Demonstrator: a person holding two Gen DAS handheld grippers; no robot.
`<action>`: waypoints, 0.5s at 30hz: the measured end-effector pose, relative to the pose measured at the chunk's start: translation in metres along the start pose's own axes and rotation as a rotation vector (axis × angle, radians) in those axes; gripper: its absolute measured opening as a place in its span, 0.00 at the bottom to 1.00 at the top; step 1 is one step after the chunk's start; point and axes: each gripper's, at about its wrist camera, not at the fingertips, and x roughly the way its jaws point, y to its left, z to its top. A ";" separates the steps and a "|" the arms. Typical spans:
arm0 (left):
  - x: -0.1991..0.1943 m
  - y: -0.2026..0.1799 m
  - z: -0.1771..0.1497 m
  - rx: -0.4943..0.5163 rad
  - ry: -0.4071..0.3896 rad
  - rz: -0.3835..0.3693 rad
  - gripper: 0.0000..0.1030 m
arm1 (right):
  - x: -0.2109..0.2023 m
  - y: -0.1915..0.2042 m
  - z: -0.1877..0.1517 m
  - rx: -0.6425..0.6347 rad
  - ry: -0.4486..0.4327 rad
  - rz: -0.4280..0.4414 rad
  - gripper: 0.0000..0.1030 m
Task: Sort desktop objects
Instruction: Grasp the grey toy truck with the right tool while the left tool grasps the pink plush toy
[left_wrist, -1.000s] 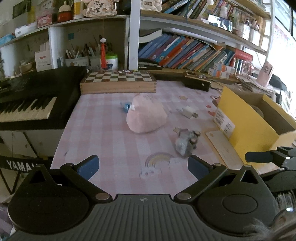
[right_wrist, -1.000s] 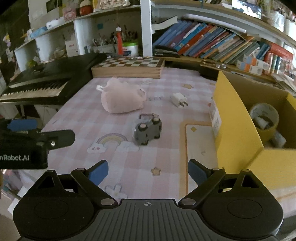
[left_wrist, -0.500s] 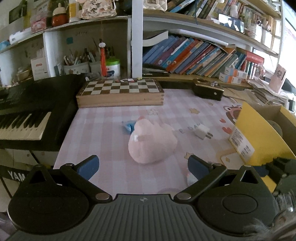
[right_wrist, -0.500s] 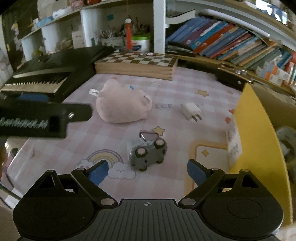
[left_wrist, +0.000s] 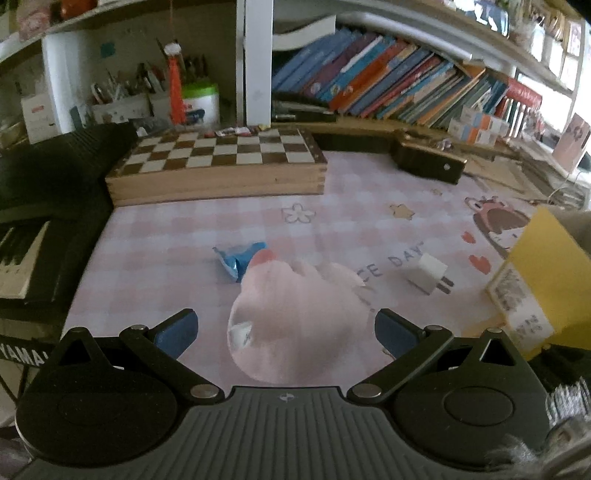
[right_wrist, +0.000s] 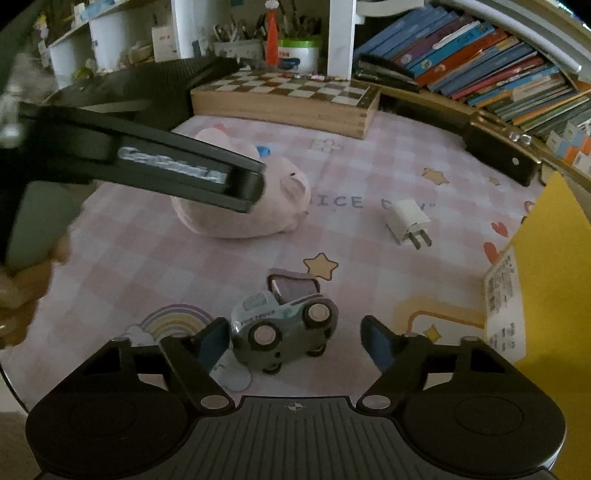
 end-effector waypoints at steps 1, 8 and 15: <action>0.006 -0.001 0.001 0.006 0.007 0.000 1.00 | 0.001 0.000 0.001 -0.002 0.003 0.006 0.74; 0.031 -0.004 0.001 0.021 0.057 -0.020 0.94 | 0.007 -0.001 0.003 -0.015 0.022 0.056 0.62; 0.028 0.000 0.001 0.007 0.052 -0.050 0.73 | 0.007 -0.003 0.004 -0.012 0.024 0.065 0.62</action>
